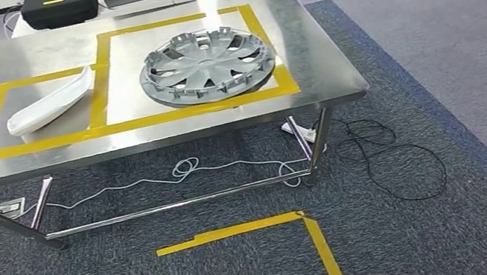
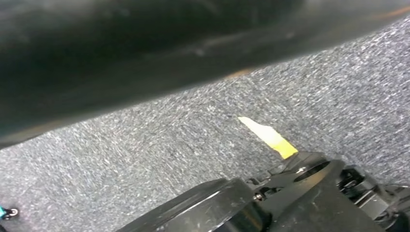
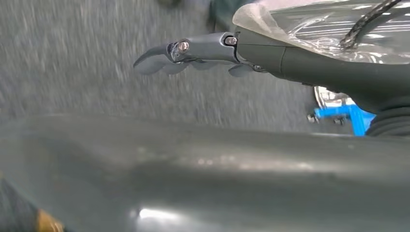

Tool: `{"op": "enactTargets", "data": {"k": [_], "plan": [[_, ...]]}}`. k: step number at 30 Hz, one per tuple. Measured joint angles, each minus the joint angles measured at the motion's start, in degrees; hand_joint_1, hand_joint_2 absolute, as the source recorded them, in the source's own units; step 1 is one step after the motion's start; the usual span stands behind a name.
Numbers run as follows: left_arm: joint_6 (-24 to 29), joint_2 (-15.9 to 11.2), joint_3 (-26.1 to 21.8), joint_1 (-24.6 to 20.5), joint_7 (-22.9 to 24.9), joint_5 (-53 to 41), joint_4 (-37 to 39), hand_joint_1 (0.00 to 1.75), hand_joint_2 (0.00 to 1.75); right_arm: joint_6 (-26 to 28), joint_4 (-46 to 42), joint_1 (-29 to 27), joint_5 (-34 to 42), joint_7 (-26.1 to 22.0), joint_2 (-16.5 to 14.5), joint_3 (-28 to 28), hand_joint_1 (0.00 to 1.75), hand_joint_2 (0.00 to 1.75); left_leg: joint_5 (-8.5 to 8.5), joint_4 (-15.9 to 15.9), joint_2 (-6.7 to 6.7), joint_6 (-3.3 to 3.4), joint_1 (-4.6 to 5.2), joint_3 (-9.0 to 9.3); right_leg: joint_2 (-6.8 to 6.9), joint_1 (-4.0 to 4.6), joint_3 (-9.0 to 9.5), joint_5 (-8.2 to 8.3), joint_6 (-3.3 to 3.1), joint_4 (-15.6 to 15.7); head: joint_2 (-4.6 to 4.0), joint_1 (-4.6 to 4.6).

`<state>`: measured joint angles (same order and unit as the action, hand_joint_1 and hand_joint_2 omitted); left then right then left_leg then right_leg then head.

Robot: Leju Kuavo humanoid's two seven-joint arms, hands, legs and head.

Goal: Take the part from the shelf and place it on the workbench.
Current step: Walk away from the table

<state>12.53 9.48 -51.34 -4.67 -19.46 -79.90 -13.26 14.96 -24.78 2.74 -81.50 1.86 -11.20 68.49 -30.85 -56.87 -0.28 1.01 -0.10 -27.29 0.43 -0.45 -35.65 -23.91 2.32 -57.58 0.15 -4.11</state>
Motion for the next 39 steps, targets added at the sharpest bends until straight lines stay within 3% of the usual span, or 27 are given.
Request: {"op": "enactTargets", "data": {"k": [1, 2, 4, 5, 6, 7, 9, 10, 12, 13, 14, 16, 18, 20, 21, 23, 25, 27, 28, 30, 31, 33, 35, 36, 37, 38, 39], "plan": [[-0.01, 0.04, -0.01, -0.06, 0.01, -0.1, 0.0, 0.0, 0.0, -0.18, 0.96, 0.07, -0.05, 0.08, -0.07, 0.36, 0.0, 0.0, 0.68, 0.11, 0.15, 0.6, -0.04, -0.66, -0.11, -0.08, -0.47, -1.08, 0.3, -0.63, 0.0, -0.08], [-0.01, 0.1, -0.02, -0.12, 0.01, -0.2, 0.01, 0.0, 0.0, -0.26, 1.78, 0.11, -0.09, 0.14, -0.13, 0.64, 0.0, 0.0, 1.47, 0.27, 0.29, 1.12, -0.1, -1.48, -0.2, -0.15, -1.17, -3.3, 0.55, -2.29, 0.0, -0.16], [-0.01, 0.16, -0.02, -0.2, 0.01, -0.31, 0.01, 0.0, 0.0, -0.32, 3.09, 0.29, -0.19, 0.19, -0.25, 1.0, 0.0, 0.0, 3.06, 0.28, 0.43, 1.66, -0.04, -3.31, -0.26, -0.26, -2.81, -9.58, 0.92, -8.79, 0.0, -0.37], [-0.01, 0.17, -0.03, -0.19, 0.01, -0.33, 0.01, 0.0, 0.0, -0.42, 3.54, 0.39, -0.32, 0.19, -0.26, 1.11, 0.0, 0.0, 3.86, 0.23, 0.49, 1.72, 0.05, -4.3, -0.26, -0.27, -3.31, -11.66, 1.06, -12.45, 0.0, -0.38], [-0.01, 0.18, -0.03, -0.18, 0.01, -0.38, 0.01, 0.0, 0.0, -0.62, 3.91, 0.48, -0.64, 0.07, -0.26, 1.2, 0.0, 0.0, 4.63, 0.17, 0.56, 1.71, 0.13, -5.27, -0.26, -0.27, -3.22, -12.32, 1.14, -15.12, 0.0, -0.38], [-0.01, 0.19, -0.03, -0.18, 0.01, -0.54, 0.01, 0.0, 0.0, -0.85, 4.22, 0.54, -1.25, -0.17, -0.26, 1.24, 0.0, 0.0, 5.38, 0.13, 0.62, 1.65, 0.2, -6.26, -0.26, -0.27, -2.28, -11.5, 1.12, -16.03, 0.0, -0.39], [0.01, 0.24, -0.03, -0.21, 0.01, -1.01, 0.02, 0.0, 0.0, -1.18, 4.64, 0.61, -3.01, -0.9, -0.26, 1.17, 0.0, 0.0, 6.82, 0.07, 0.68, 1.42, 0.3, -8.01, -0.27, -0.24, 2.23, -8.11, 0.81, -12.32, 0.0, -0.39], [0.04, 0.31, -0.02, -0.25, 0.01, -1.31, 0.01, 0.0, 0.0, -1.16, 4.75, 0.71, -4.01, -1.25, -0.26, 1.0, 0.0, 0.0, 7.52, 0.03, 0.66, 1.23, 0.39, -8.67, -0.29, -0.17, 5.91, -7.31, 0.51, -7.95, 0.01, -0.41], [0.14, 0.47, -0.02, -0.4, 0.02, -1.75, 0.0, 0.0, 0.0, -0.97, 4.91, 1.08, -5.73, -1.81, -0.26, 0.39, 0.0, 0.0, 8.86, -0.06, 0.7, 0.73, 0.53, -9.42, -0.38, 0.05, 12.15, -8.28, -0.1, 0.91, 0.01, -0.44], [0.19, 0.56, -0.02, -0.5, 0.03, -1.94, -0.01, 0.0, 0.0, -0.83, 5.02, 1.24, -6.47, -2.06, -0.26, 0.03, 0.0, 0.0, 9.56, 0.01, 0.74, 0.41, 0.53, -9.63, -0.44, 0.21, 13.79, -9.04, -0.36, 3.67, 0.01, -0.47], [0.21, 0.64, -0.02, -0.58, 0.03, -2.06, 0.0, 0.0, 0.0, -0.7, 5.14, 1.3, -7.05, -2.26, -0.26, -0.29, 0.0, 0.0, 10.28, 0.14, 0.78, 0.07, 0.49, -9.77, -0.46, 0.31, 13.95, -9.17, -0.63, 4.72, 0.0, -0.46], [0.21, 0.76, -0.02, -0.56, 0.04, -2.19, 0.0, 0.0, 0.0, -0.48, 5.44, 1.2, -7.8, -2.4, -0.26, -0.72, 0.0, 0.0, 9.74, -0.19, 0.65, -0.66, 0.28, -10.21, -0.21, 0.25, 12.76, -8.11, -1.37, 4.6, 0.0, -0.4], [0.24, 0.85, -0.02, -0.36, 0.07, -2.23, 0.01, 0.0, 0.0, -0.36, 5.63, 1.09, -8.2, -2.35, -0.26, -0.97, 0.0, 0.0, 4.56, -3.98, 0.47, -1.28, 0.06, -11.13, 0.1, 0.1, 11.25, -6.65, -2.21, 4.52, 0.0, -0.13], [0.29, 0.9, -0.02, -0.3, 0.09, -2.23, 0.01, 0.0, 0.0, -0.39, 5.75, 1.08, -8.25, -2.39, -0.26, -1.12, 0.0, 0.0, -1.5, -11.57, 0.46, -1.74, -0.1, -12.18, 0.2, 0.2, 9.27, -5.23, -2.54, 4.08, 0.0, 0.08], [0.32, 0.92, -0.03, -0.31, 0.09, -2.22, 0.01, 0.0, 0.0, -0.53, 5.85, 1.1, -8.08, -2.44, -0.26, -1.18, 0.0, 0.0, -2.59, -14.97, 0.46, -1.9, -0.15, -12.3, 0.27, 0.23, 8.2, -4.56, -2.52, 3.68, 0.0, 0.08], [0.44, 0.96, -0.04, -0.29, 0.1, -2.21, 0.0, 0.0, 0.0, -1.07, 6.06, 1.14, -7.51, -2.52, -0.26, -1.21, 0.0, 0.0, -0.65, -17.11, 0.46, -2.05, -0.26, -10.6, 0.4, 0.24, 5.84, -3.39, -2.38, 2.52, 0.0, 0.08], [0.62, 0.99, -0.06, -0.28, 0.11, -2.19, 0.0, 0.0, 0.0, -1.77, 6.33, 1.17, -7.28, -2.19, -0.26, -1.2, 0.0, 0.0, 1.61, -11.28, 0.44, -1.99, -0.38, -5.44, 0.44, 0.25, 3.43, -2.53, -2.04, 1.09, 0.0, 0.09], [0.87, 1.08, -0.07, -0.29, 0.11, -2.16, 0.0, 0.0, 0.0, -2.23, 6.61, 1.21, -7.64, -1.58, -0.3, -1.2, 0.0, 0.0, 0.43, -3.47, 0.33, -1.52, -0.32, -0.38, 0.43, 0.37, 1.78, -1.81, -1.48, -0.13, 0.0, 0.03], [1.03, 1.16, -0.09, -0.26, 0.1, -2.13, 0.0, 0.0, 0.0, -2.31, 6.72, 1.23, -7.87, -1.38, -0.32, -1.2, 0.0, 0.0, -0.42, -1.32, 0.28, -1.16, -0.18, 0.68, 0.44, 0.41, 1.34, -1.37, -1.15, -0.39, 0.0, 0.0], [1.2, 1.31, -0.21, -0.1, 0.08, -2.05, 0.02, 0.0, 0.0, -2.32, 6.95, 1.19, -8.24, -1.27, -0.34, -1.22, 0.0, 0.0, -0.11, -0.42, 0.36, -0.28, -0.05, 0.27, 0.43, 0.3, 0.85, -0.47, -0.42, -0.35, 0.0, 0.07], [1.24, 1.37, -0.29, -0.05, 0.07, -2.01, 0.01, 0.0, 0.0, -2.32, 7.04, 1.13, -8.36, -1.28, -0.34, -1.22, 0.0, 0.0, 0.53, -0.34, 0.48, 0.22, -0.07, -0.34, 0.31, 0.2, 0.46, -0.93, -0.03, -0.57, 0.0, 0.12], [1.24, 1.47, -0.41, -0.01, 0.07, -1.96, 0.0, 0.0, 0.0, -2.32, 7.18, 1.04, -8.49, -1.28, -0.34, -1.23, 0.0, 0.0, 2.06, -0.14, 0.7, 1.05, -0.23, -2.05, -0.03, 0.04, -1.03, -5.26, 0.61, -3.74, 0.0, 0.01], [1.24, 1.52, -0.44, 0.01, 0.07, -1.93, -0.01, 0.0, 0.0, -2.32, 7.3, 1.07, -8.52, -1.28, -0.34, -1.24, 0.0, 0.0, 3.63, -0.19, 0.77, 1.35, -0.16, -4.01, -0.21, -0.04, -2.76, -11.16, 1.02, -10.51, 0.0, -0.21], [1.24, 1.55, -0.45, 0.03, 0.07, -1.93, -0.01, 0.0, 0.0, -2.32, 7.36, 1.1, -8.52, -1.28, -0.34, -1.24, 0.0, 0.0, 4.45, -0.24, 0.8, 1.33, -0.12, -5.03, -0.22, -0.06, -3.16, -12.48, 1.11, -13.85, 0.0, -0.22], [1.24, 1.55, -0.46, 0.05, 0.07, -1.93, -0.01, 0.0, 0.0, -2.32, 7.42, 1.12, -8.52, -1.29, -0.34, -1.26, 0.0, 0.0, 5.28, -0.29, 0.83, 1.26, -0.09, -6.09, -0.22, -0.06, -2.81, -12.15, 1.15, -15.98, 0.0, -0.21], [1.24, 1.56, -0.48, 0.04, 0.07, -1.93, -0.01, 0.0, 0.0, -2.32, 7.46, 1.13, -8.52, -1.29, -0.34, -1.27, 0.0, 0.0, 6.09, -0.34, 0.86, 1.16, -0.08, -7.14, -0.22, -0.07, -1.64, -10.59, 1.11, -16.41, 0.0, -0.21], [1.24, 1.56, -0.49, 0.04, 0.07, -1.93, -0.01, 0.0, 0.0, -2.32, 7.48, 1.14, -8.52, -1.29, -0.34, -1.27, 0.0, 0.0, 6.88, -0.37, 0.86, 1.01, -0.07, -8.11, -0.22, -0.07, 0.56, -8.57, 1.01, -14.78, 0.0, -0.21]]}}
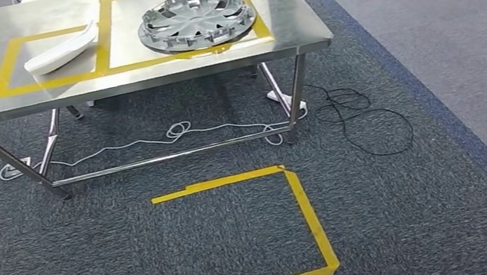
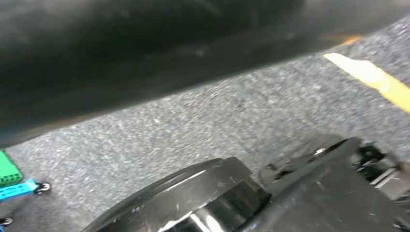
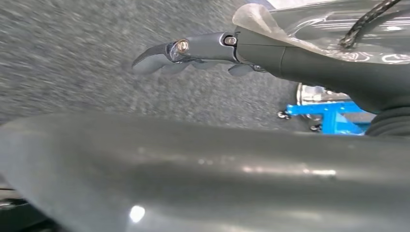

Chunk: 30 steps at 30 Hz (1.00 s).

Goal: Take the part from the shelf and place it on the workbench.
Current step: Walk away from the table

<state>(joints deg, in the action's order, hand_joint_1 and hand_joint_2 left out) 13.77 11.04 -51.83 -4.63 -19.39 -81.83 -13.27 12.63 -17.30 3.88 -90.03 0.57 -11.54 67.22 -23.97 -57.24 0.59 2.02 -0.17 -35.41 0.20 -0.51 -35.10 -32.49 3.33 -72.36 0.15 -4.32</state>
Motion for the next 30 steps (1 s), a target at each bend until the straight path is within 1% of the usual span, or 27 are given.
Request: {"op": "enactTargets", "data": {"k": [1, 2, 3, 4, 5, 6, 7, 8, 9, 11, 12, 13, 14, 15, 16, 18, 19, 20, 22, 23, 24, 25, 26, 27, 28, 29, 30], "plan": [[0.0, 0.01, -0.03, -0.02, 0.0, 0.0, 0.0, 0.0, 0.0, 0.01, 0.01, 0.05, 0.0, 0.0, 0.0, -0.01, 0.0, 0.0, 0.75, -0.03, -0.01, -0.18, 0.0, -0.75, -0.01, 0.0, 3.17, 1.34, -0.19, 3.5, 0.0, 0.0], [0.0, 0.03, -0.06, -0.04, 0.0, 0.0, 0.0, 0.0, 0.0, 0.01, 0.01, 0.15, 0.0, -0.01, 0.01, -0.02, 0.0, 0.0, 1.43, -0.11, -0.02, -0.42, 0.08, -1.31, -0.02, 0.07, 7.12, 1.42, -0.42, 8.52, 0.0, -0.05], [0.01, 0.07, -0.12, -0.05, -0.01, 0.0, 0.0, 0.0, 0.0, 0.02, 0.02, 0.31, 0.0, -0.03, 0.01, -0.04, 0.0, 0.0, 2.13, -0.17, 0.0, -0.7, 0.16, -1.7, -0.06, 0.13, 10.41, 0.6, -0.72, 13.36, 0.0, -0.04], [0.01, 0.11, -0.21, -0.06, -0.01, 0.0, 0.0, 0.0, 0.0, 0.02, 0.04, 0.45, 0.0, -0.04, 0.01, -0.06, 0.0, 0.0, 2.84, -0.12, 0.03, -1.0, 0.2, -1.91, -0.12, 0.24, 12.56, -0.43, -1.03, 16.89, 0.0, -0.04], [0.02, 0.15, -0.3, -0.05, -0.02, 0.0, 0.0, 0.0, 0.0, 0.02, 0.06, 0.52, 0.0, -0.06, 0.01, -0.08, 0.0, 0.0, 3.56, 0.04, 0.07, -1.36, 0.23, -2.08, -0.16, 0.38, 13.51, -1.04, -1.39, 18.88, 0.0, -0.06], [0.02, 0.16, -0.41, 0.0, -0.02, 0.0, 0.0, 0.0, 0.0, 0.02, 0.09, 0.52, 0.0, -0.05, 0.0, -0.09, 0.0, 0.0, 4.27, 0.26, 0.09, -1.72, 0.16, -2.24, -0.15, 0.36, 13.03, -0.87, -1.85, 19.23, 0.0, -0.02], [0.01, 0.16, -0.51, 0.06, -0.01, 0.0, 0.0, 0.0, 0.0, 0.02, 0.13, 0.48, 0.01, -0.03, 0.0, -0.09, 0.0, 0.0, 4.1, 0.25, 0.04, -2.07, 0.06, -2.48, -0.05, 0.34, 12.35, -0.26, -2.34, 19.05, 0.01, 0.01], [0.0, 0.16, -0.6, 0.18, -0.01, 0.0, 0.0, 0.0, 0.0, 0.02, 0.16, 0.41, 0.01, -0.01, 0.0, -0.08, 0.0, 0.0, 2.69, -0.51, -0.04, -2.39, -0.02, -2.85, 0.08, 0.28, 11.62, 0.44, -2.87, 18.99, 0.01, 0.08], [-0.01, 0.15, -0.67, 0.3, 0.0, 0.0, 0.0, 0.0, 0.0, 0.02, 0.19, 0.34, 0.01, 0.01, 0.0, -0.08, 0.0, 0.0, -0.01, -2.49, -0.12, -2.66, -0.08, -3.39, 0.21, 0.22, 10.75, 1.27, -3.28, 18.99, 0.01, 0.23], [-0.02, 0.14, -0.77, 0.41, 0.0, 0.0, 0.0, 0.0, 0.0, 0.02, 0.22, 0.18, 0.0, 0.02, 0.0, -0.08, 0.0, 0.0, -6.69, -9.61, -0.18, -3.05, -0.15, -4.53, 0.35, 0.35, 8.91, 2.8, -3.67, 18.79, 0.0, 0.48], [-0.02, 0.14, -0.81, 0.4, 0.0, 0.0, 0.0, 0.0, 0.0, 0.02, 0.24, 0.11, 0.0, 0.01, 0.0, -0.09, 0.0, 0.0, -8.6, -13.42, -0.18, -3.16, -0.16, -4.83, 0.41, 0.44, 8.02, 3.53, -3.68, 18.57, 0.0, 0.55], [-0.02, 0.13, -0.85, 0.39, 0.0, 0.0, 0.0, 0.0, 0.0, 0.02, 0.25, 0.08, 0.0, 0.01, 0.0, -0.09, 0.0, 0.0, -8.93, -16.03, -0.19, -3.18, -0.15, -4.58, 0.48, 0.51, 7.06, 4.18, -3.67, 18.22, 0.0, 0.56], [-0.02, 0.13, -0.87, 0.39, 0.0, 0.0, 0.0, 0.0, 0.0, 0.02, 0.27, 0.08, 0.0, 0.0, 0.0, -0.09, 0.0, 0.0, -8.01, -16.79, -0.2, -3.1, -0.14, -3.61, 0.52, 0.57, 6.03, 4.76, -3.63, 17.76, 0.0, 0.56], [-0.02, 0.13, -0.89, 0.38, 0.0, 0.0, 0.0, 0.0, 0.0, 0.02, 0.28, 0.08, 0.0, 0.0, 0.0, -0.09, 0.0, 0.0, -6.53, -15.39, -0.21, -2.93, -0.13, -1.67, 0.54, 0.61, 4.98, 5.26, -3.57, 17.21, 0.0, 0.56], [-0.01, 0.13, -0.89, 0.36, 0.0, 0.0, 0.0, 0.0, 0.0, 0.02, 0.29, 0.1, 0.0, 0.0, 0.0, -0.09, 0.0, 0.0, -5.36, -12.04, -0.26, -2.65, -0.08, 1.2, 0.53, 0.64, 3.91, 5.71, -3.49, 16.65, 0.0, 0.56], [0.01, 0.1, -0.89, 0.25, -0.01, 0.0, 0.0, 0.0, 0.0, 0.02, 0.35, 0.12, 0.0, -0.01, -0.05, -0.09, 0.0, 0.0, -5.64, -3.6, -0.36, -1.97, 0.13, 7.01, 0.48, 0.81, 2.27, 6.48, -3.11, 15.66, 0.0, 0.52], [0.01, 0.09, -0.9, 0.18, -0.01, -0.01, 0.0, 0.0, 0.0, 0.02, 0.38, 0.12, 0.0, -0.02, -0.08, -0.09, 0.0, 0.0, -6.34, -0.75, -0.4, -1.64, 0.27, 8.61, 0.48, 0.83, 1.76, 6.9, -2.82, 15.39, 0.0, 0.52], [0.02, 0.08, -0.9, 0.14, -0.02, -0.01, 0.0, 0.0, 0.0, 0.02, 0.41, 0.12, 0.0, -0.03, -0.11, -0.09, 0.0, 0.0, -6.83, 0.64, -0.41, -1.34, 0.42, 9.12, 0.5, 0.81, 1.42, 7.36, -2.46, 15.29, 0.0, 0.49], [0.02, 0.12, -0.92, 0.18, -0.02, -0.02, 0.0, 0.0, 0.0, 0.02, 0.43, 0.03, 0.0, -0.04, -0.12, -0.09, 0.0, 0.0, -6.01, 1.22, -0.27, -0.61, 0.45, 8.35, 0.46, 0.64, 0.99, 7.94, -1.69, 15.24, 0.0, 0.59], [0.02, 0.15, -0.92, 0.17, -0.02, -0.02, 0.0, 0.0, 0.0, 0.02, 0.43, -0.02, 0.0, -0.04, -0.12, -0.09, 0.0, 0.0, -5.3, 1.39, -0.18, -0.15, 0.37, 7.74, 0.33, 0.55, 0.58, 6.96, -1.35, 14.6, 0.0, 0.61], [0.02, 0.2, -0.93, 0.14, -0.02, -0.01, 0.0, 0.0, 0.0, 0.02, 0.43, -0.07, 0.0, -0.03, -0.11, -0.09, 0.0, 0.0, -4.49, 1.61, -0.09, 0.21, 0.25, 6.95, 0.17, 0.47, -0.12, 4.84, -1.01, 13.02, 0.0, 0.6], [0.02, 0.24, -0.93, 0.09, -0.02, -0.01, 0.0, 0.0, 0.0, 0.02, 0.43, -0.07, 0.0, -0.02, -0.11, -0.09, 0.0, 0.0, -3.72, 1.67, 0.0, 0.46, 0.17, 6.09, 0.03, 0.33, -0.98, 1.79, -0.73, 10.35, 0.0, 0.57], [0.01, 0.25, -0.93, 0.07, -0.02, 0.0, 0.0, 0.0, 0.0, 0.02, 0.44, -0.05, 0.0, -0.02, -0.11, -0.09, 0.0, 0.0, -2.95, 1.66, 0.01, 0.59, 0.14, 5.11, -0.03, 0.26, -1.9, -1.36, -0.43, 6.85, 0.0, 0.45], [0.01, 0.26, -0.93, 0.08, -0.02, 0.0, 0.0, 0.0, 0.0, 0.02, 0.44, -0.03, 0.0, -0.02, -0.11, -0.09, 0.0, 0.0, -2.16, 1.62, 0.07, 0.56, 0.14, 4.1, -0.03, 0.18, -2.59, -3.51, -0.17, 3.17, 0.0, 0.4], [0.0, 0.26, -0.93, 0.1, -0.02, 0.0, 0.0, 0.0, 0.0, 0.02, 0.45, -0.02, 0.0, -0.03, -0.11, -0.09, 0.0, 0.0, -1.37, 1.56, 0.14, 0.49, 0.15, 3.08, -0.03, 0.09, -2.68, -4.1, 0.04, 0.31, 0.0, 0.39], [0.0, 0.26, -0.93, 0.11, -0.02, 0.0, 0.0, 0.0, 0.0, 0.02, 0.45, -0.02, 0.0, -0.03, -0.11, -0.09, 0.0, 0.0, -0.57, 1.48, 0.21, 0.36, 0.14, 2.02, -0.03, 0.01, -2.02, -3.19, 0.17, -1.03, 0.0, 0.38], [0.0, 0.26, -0.93, 0.1, -0.02, 0.0, 0.0, 0.0, 0.0, 0.02, 0.45, -0.03, 0.0, -0.04, -0.11, -0.09, 0.0, 0.0, 0.2, 1.39, 0.24, 0.2, 0.13, 1.0, -0.03, -0.09, -0.43, -1.34, 0.23, -0.44, 0.0, 0.39]]}}
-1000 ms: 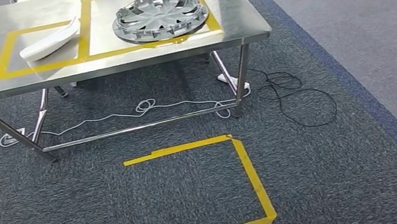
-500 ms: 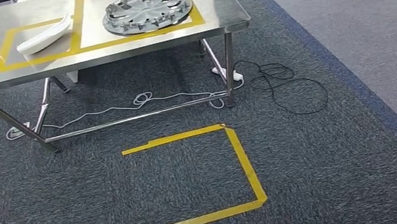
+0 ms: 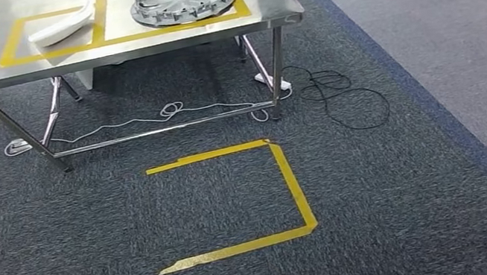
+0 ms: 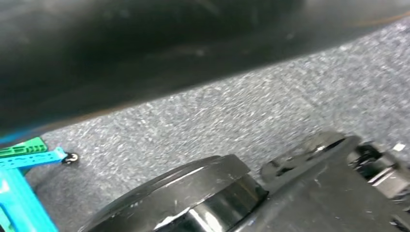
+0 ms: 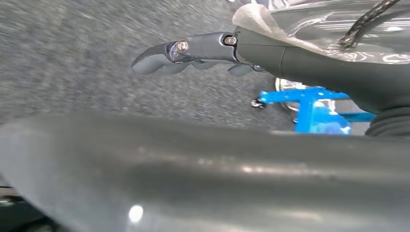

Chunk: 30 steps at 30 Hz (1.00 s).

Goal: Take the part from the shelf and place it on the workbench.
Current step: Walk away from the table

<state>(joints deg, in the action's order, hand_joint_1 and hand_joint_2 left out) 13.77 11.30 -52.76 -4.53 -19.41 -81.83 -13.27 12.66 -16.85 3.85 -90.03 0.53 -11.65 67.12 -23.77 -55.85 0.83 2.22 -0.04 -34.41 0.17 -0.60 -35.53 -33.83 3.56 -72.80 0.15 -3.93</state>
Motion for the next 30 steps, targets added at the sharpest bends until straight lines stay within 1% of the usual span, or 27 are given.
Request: {"op": "enactTargets", "data": {"k": [1, 2, 3, 4, 5, 6, 7, 8, 9, 10, 11, 12, 13, 14, 15, 16, 18, 19, 20, 22, 23, 24, 25, 27, 28, 29, 30], "plan": [[0.0, 0.0, 0.0, -0.02, 0.0, 0.0, 0.0, 0.0, 0.0, 0.0, 0.0, 0.03, 0.0, 0.0, 0.0, 0.0, 0.0, 0.0, 0.72, -0.13, 0.0, -0.2, -0.01, -0.85, 0.0, -0.09, 2.67, 1.82, -0.02, 2.72, 0.0, -0.01], [0.0, 0.0, -0.01, -0.05, 0.0, 0.0, -0.01, 0.0, 0.0, 0.0, 0.0, 0.11, -0.01, 0.0, 0.0, -0.01, 0.0, 0.0, 1.34, -0.33, -0.02, -0.45, 0.04, -1.56, -0.01, -0.12, 6.32, 2.57, -0.11, 7.19, 0.0, -0.05], [0.01, 0.01, -0.01, -0.08, 0.0, 0.0, -0.01, 0.0, 0.0, 0.0, 0.0, 0.23, -0.01, -0.01, 0.0, -0.01, 0.0, 0.0, 1.9, -0.58, -0.05, -0.73, 0.12, -2.07, -0.05, -0.11, 10.1, 2.17, -0.36, 12.38, 0.0, -0.09], [0.01, 0.01, -0.01, -0.12, 0.0, 0.0, -0.02, 0.0, 0.0, 0.0, 0.0, 0.36, -0.01, -0.02, 0.0, -0.02, 0.0, 0.0, 2.48, -0.79, -0.05, -1.03, 0.19, -2.37, -0.12, -0.04, 12.89, 1.21, -0.76, 16.58, 0.0, -0.11], [0.02, 0.01, -0.02, -0.13, 0.0, 0.0, -0.02, 0.0, 0.0, 0.01, 0.0, 0.45, -0.01, -0.02, 0.0, -0.02, 0.0, 0.0, 3.06, -0.87, -0.03, -1.36, 0.23, -2.58, -0.16, 0.09, 14.5, 0.26, -1.24, 19.28, 0.0, -0.13], [0.02, 0.01, -0.02, -0.11, 0.0, 0.0, -0.02, 0.0, 0.0, 0.01, 0.0, 0.45, -0.01, -0.03, 0.0, -0.02, 0.0, 0.0, 3.71, -0.8, 0.0, -1.72, 0.19, -2.71, -0.18, 0.2, 14.69, -0.03, -1.86, 20.31, 0.0, -0.11], [0.02, -0.01, -0.03, -0.07, 0.0, 0.0, -0.02, 0.0, 0.0, 0.01, 0.01, 0.41, 0.0, -0.01, -0.01, -0.02, 0.0, 0.0, 4.05, -0.73, -0.03, -2.1, 0.06, -2.88, -0.09, 0.22, 14.04, 0.29, -2.48, 20.13, 0.0, -0.07], [0.02, -0.03, -0.03, 0.01, 0.0, 0.0, -0.02, 0.0, 0.0, 0.01, 0.02, 0.36, 0.0, 0.01, -0.01, -0.02, 0.0, 0.0, 3.32, -1.1, -0.1, -2.45, -0.06, -3.22, 0.04, 0.21, 13.41, 0.83, -3.08, 20.01, 0.0, -0.07], [0.01, -0.04, -0.04, 0.13, 0.0, 0.0, -0.02, 0.0, 0.0, 0.0, 0.03, 0.3, 0.0, 0.03, -0.02, -0.02, 0.0, 0.0, 1.42, -2.46, -0.19, -2.76, -0.15, -3.74, 0.18, 0.17, 12.67, 1.49, -3.63, 19.96, 0.0, -0.01], [0.01, -0.04, -0.04, 0.21, 0.0, 0.0, -0.02, 0.0, 0.0, 0.0, 0.04, 0.26, 0.0, 0.05, -0.02, -0.02, 0.0, 0.0, -1.49, -5.0, -0.28, -2.99, -0.23, -4.43, 0.3, 0.15, 11.89, 2.17, -4.01, 19.92, 0.0, 0.04], [0.0, -0.04, -0.04, 0.27, 0.0, 0.0, -0.02, 0.0, 0.0, 0.0, 0.04, 0.22, 0.0, 0.05, -0.02, -0.02, 0.0, 0.0, -4.77, -8.65, -0.32, -3.17, -0.24, -5.21, 0.36, 0.23, 11.06, 2.81, -4.24, 19.85, 0.0, 0.08], [0.0, -0.05, -0.04, 0.29, 0.0, 0.0, -0.02, 0.0, 0.0, 0.0, 0.04, 0.17, 0.0, 0.05, -0.02, -0.02, 0.0, 0.0, -7.28, -12.69, -0.34, -3.3, -0.25, -5.84, 0.4, 0.32, 10.2, 3.46, -4.3, 19.72, 0.0, 0.12], [0.0, -0.06, -0.04, 0.28, 0.0, 0.0, -0.02, 0.0, 0.0, 0.0, 0.04, 0.13, 0.0, 0.04, -0.02, -0.02, 0.0, 0.0, -8.48, -15.97, -0.35, -3.34, -0.25, -6.08, 0.44, 0.43, 9.39, 4.03, -4.31, 19.5, 0.0, 0.11], [0.0, -0.07, -0.04, 0.28, 0.0, 0.0, -0.02, 0.0, 0.0, 0.0, 0.04, 0.09, 0.0, 0.04, -0.02, -0.02, 0.0, 0.0, -8.37, -17.62, -0.36, -3.28, -0.24, -5.56, 0.48, 0.52, 8.55, 4.53, -4.28, 19.13, 0.0, 0.13], [0.0, -0.08, -0.04, 0.28, 0.0, 0.0, -0.02, 0.0, 0.0, 0.0, 0.04, 0.08, 0.0, 0.04, -0.02, -0.02, 0.0, 0.0, -7.22, -16.84, -0.38, -3.09, -0.22, -3.92, 0.47, 0.61, 7.7, 4.94, -4.23, 18.64, 0.0, 0.13], [0.0, -0.09, -0.04, 0.28, 0.0, 0.0, -0.02, 0.0, 0.0, 0.0, 0.04, 0.09, 0.0, 0.04, -0.02, -0.02, 0.0, 0.0, -5.85, -14.11, -0.4, -2.82, -0.18, -1.49, 0.46, 0.68, 6.97, 5.25, -4.17, 18.14, 0.0, 0.12], [0.03, -0.13, -0.04, 0.22, 0.0, 0.0, -0.02, 0.0, 0.0, -0.02, 0.05, 0.11, 0.08, -0.02, -0.07, -0.02, 0.0, 0.0, -5.04, -5.78, -0.52, -1.97, 0.0, 4.21, 0.41, 0.77, 5.65, 5.69, -3.87, 17.21, 0.0, 0.09], [0.06, -0.15, -0.05, 0.17, 0.0, 0.06, -0.02, 0.0, 0.0, -0.11, 0.07, 0.14, 0.59, -0.29, -0.1, 0.02, 0.0, 0.0, -5.41, -2.84, -0.57, -1.63, 0.14, 5.94, 0.42, 0.8, 5.21, 5.93, -3.6, 16.9, 0.0, 0.08], [0.1, -0.16, -0.06, 0.13, 0.01, 0.15, -0.02, 0.0, 0.0, -0.34, 0.08, 0.21, 1.55, -0.75, -0.14, 0.16, 0.0, 0.0, -5.93, -0.99, -0.62, -1.34, 0.27, 6.82, 0.45, 0.81, 4.81, 6.21, -3.29, 16.69, 0.0, 0.08], [0.22, -0.16, -0.1, 0.13, 0.1, 0.35, -0.03, 0.0, 0.0, -0.9, 0.09, 0.43, 4.36, -1.89, -0.19, 0.8, 0.0, 0.0, -5.74, -0.14, -0.59, -0.84, 0.29, 6.64, 0.47, 0.83, 4.27, 6.76, -2.61, 16.6, 0.0, 0.09], [0.26, -0.15, -0.12, 0.13, 0.15, 0.38, -0.04, 0.0, 0.0, -1.13, 0.09, 0.52, 5.64, -2.32, -0.19, 1.26, 0.0, 0.0, -5.4, 0.12, -0.52, -0.49, 0.16, 6.39, 0.37, 0.81, 3.88, 6.52, -2.29, 16.32, 0.0, 0.06], [0.27, -0.13, -0.15, 0.12, 0.2, 0.36, -0.05, 0.0, 0.0, -1.28, 0.09, 0.59, 6.68, -2.64, -0.2, 1.74, 0.0, 0.0, -4.94, 0.33, -0.46, -0.09, 0.03, 6.09, 0.24, 0.78, 3.23, 5.52, -1.98, 15.2, 0.0, -0.03], [0.22, -0.1, -0.2, 0.09, 0.21, 0.31, -0.05, 0.0, 0.0, -1.46, 0.09, 0.67, 7.53, -2.92, -0.2, 2.26, 0.0, 0.0, -4.45, 0.51, -0.39, 0.22, -0.08, 5.71, 0.11, 0.71, 2.08, 3.73, -1.68, 12.78, 0.0, -0.11], [0.13, -0.08, -0.35, 0.09, 0.23, 0.09, -0.07, 0.0, 0.0, -1.85, 0.09, 0.86, 8.97, -3.45, -0.2, 3.33, 0.0, 0.0, -3.58, 0.47, -0.31, 0.51, -0.02, 4.55, -0.05, 0.52, -1.18, -0.9, -1.16, 4.92, 0.0, -0.29], [0.09, -0.08, -0.43, 0.14, 0.27, -0.03, -0.07, 0.0, 0.0, -2.01, 0.09, 0.92, 9.5, -3.66, -0.2, 3.86, 0.0, 0.0, -3.12, 0.42, -0.27, 0.49, 0.01, 3.92, -0.05, 0.42, -2.42, -2.47, -0.98, 1.4, 0.0, -0.31], [0.1, -0.08, -0.49, 0.18, 0.33, -0.14, -0.07, 0.0, 0.0, -2.09, 0.09, 0.94, 9.93, -3.84, -0.2, 4.31, 0.0, 0.0, -2.7, 0.37, -0.25, 0.43, 0.03, 3.33, -0.05, 0.35, -2.69, -2.98, -0.85, -0.25, 0.0, -0.31], [0.1, -0.09, -0.52, 0.19, 0.4, -0.22, -0.07, 0.0, 0.0, -2.14, 0.09, 0.93, 10.22, -3.99, -0.2, 4.68, 0.0, 0.0, -2.33, 0.31, -0.24, 0.34, 0.03, 2.84, -0.05, 0.27, -1.66, -2.33, -0.79, 0.6, 0.0, -0.33]]}}
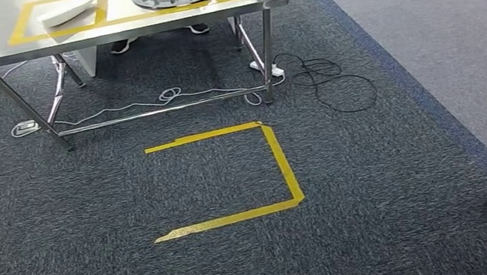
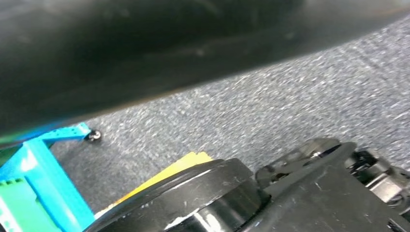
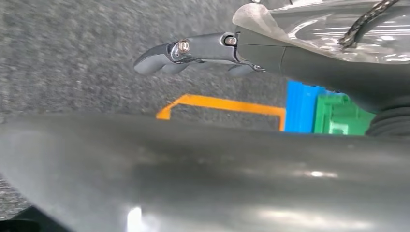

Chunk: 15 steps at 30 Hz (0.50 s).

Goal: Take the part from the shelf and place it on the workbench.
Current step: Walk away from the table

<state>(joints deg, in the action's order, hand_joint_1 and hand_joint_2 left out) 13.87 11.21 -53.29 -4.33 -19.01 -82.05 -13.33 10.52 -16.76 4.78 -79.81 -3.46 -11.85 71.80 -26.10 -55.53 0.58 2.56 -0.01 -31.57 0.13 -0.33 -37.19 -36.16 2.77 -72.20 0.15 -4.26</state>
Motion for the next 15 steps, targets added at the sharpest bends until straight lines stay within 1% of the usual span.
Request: {"op": "enactTargets", "data": {"k": [1, 2, 3, 4, 5, 8, 9, 10, 12, 15], "plan": [[0.01, 0.01, -0.05, 0.0, 0.05, -0.07, 0.0, 0.0, 0.0, -0.03, 0.0, 0.02, 0.26, -0.15, 0.0, 0.32, 0.0, 0.0, 0.32, -0.09, -0.01, -0.13, -0.01, -0.4, 0.01, -0.09, 2.38, 1.55, 0.0, 3.41, 0.0, 0.01], [0.01, 0.01, -0.15, -0.01, 0.08, -0.14, 0.0, 0.0, 0.0, -0.03, 0.0, 0.11, 0.48, -0.33, 0.0, 0.6, 0.0, 0.0, 0.58, -0.25, -0.02, -0.32, 0.0, -0.7, 0.02, -0.18, 5.49, 3.2, -0.07, 8.31, 0.0, -0.01], [0.01, 0.02, -0.27, -0.03, 0.09, -0.2, -0.02, 0.0, 0.0, -0.04, 0.0, 0.27, 0.67, -0.51, 0.0, 0.86, 0.0, 0.0, 0.77, -0.47, -0.02, -0.56, 0.1, -0.98, -0.01, -0.18, 8.17, 4.35, -0.28, 12.87, 0.0, -0.02], [0.0, 0.01, -0.42, -0.07, 0.11, -0.3, -0.05, 0.0, 0.0, -0.06, 0.01, 0.43, 0.87, -0.69, 0.0, 1.11, 0.0, 0.0, 0.93, -0.66, -0.02, -0.83, 0.2, -1.21, -0.07, -0.16, 10.01, 5.05, -0.61, 16.21, 0.0, 0.03], [-0.01, -0.01, -0.57, -0.13, 0.13, -0.4, -0.09, 0.0, 0.0, -0.09, 0.01, 0.54, 1.03, -0.84, 0.0, 1.35, 0.0, 0.0, 0.76, -0.87, -0.01, -0.84, 0.34, -1.4, -0.09, -0.15, 10.79, 5.16, -0.87, 17.84, 0.0, 0.08], [-0.03, -0.04, -0.87, -0.2, 0.15, -0.61, -0.15, 0.0, 0.0, -0.31, 0.01, 0.45, 1.51, -1.02, 0.0, 1.94, 0.0, 0.0, 0.69, -0.97, -0.05, -0.13, 0.45, -1.64, 0.0, 0.0, 10.59, 5.36, -1.38, 18.06, 0.0, 0.19], [-0.03, -0.05, -0.92, -0.2, 0.15, -0.63, -0.15, 0.0, 0.0, -0.44, 0.0, 0.43, 1.7, -1.05, 0.0, 2.13, 0.0, 0.0, 1.16, -0.87, -0.08, -0.27, 0.39, -1.64, 0.02, 0.1, 10.49, 5.49, -1.58, 17.99, 0.0, 0.19], [-0.04, -0.05, -0.95, -0.19, 0.16, -0.64, -0.15, 0.0, 0.0, -0.55, 0.0, 0.46, 1.87, -1.09, 0.0, 2.33, 0.0, 0.0, 1.59, -0.76, -0.09, -0.61, 0.31, -1.68, 0.05, 0.19, 10.36, 5.63, -1.79, 17.92, 0.0, 0.18], [-0.05, -0.08, -0.98, -0.2, 0.2, -0.66, -0.15, 0.0, 0.0, -0.69, 0.01, 0.51, 2.1, -1.16, 0.0, 2.69, 0.0, 0.0, 2.03, -0.64, -0.11, -1.21, 0.21, -1.73, 0.07, 0.28, 10.16, 5.78, -2.02, 17.8, 0.0, 0.18], [-0.11, -0.11, -1.05, -0.2, 0.21, -0.66, -0.15, 0.0, 0.0, -0.72, 0.02, 0.53, 2.36, -1.17, 0.0, 3.09, 0.0, 0.0, 2.18, -0.59, -0.13, -1.44, 0.14, -1.75, 0.09, 0.34, 10.09, 5.81, -2.09, 17.69, 0.0, 0.17]]}}
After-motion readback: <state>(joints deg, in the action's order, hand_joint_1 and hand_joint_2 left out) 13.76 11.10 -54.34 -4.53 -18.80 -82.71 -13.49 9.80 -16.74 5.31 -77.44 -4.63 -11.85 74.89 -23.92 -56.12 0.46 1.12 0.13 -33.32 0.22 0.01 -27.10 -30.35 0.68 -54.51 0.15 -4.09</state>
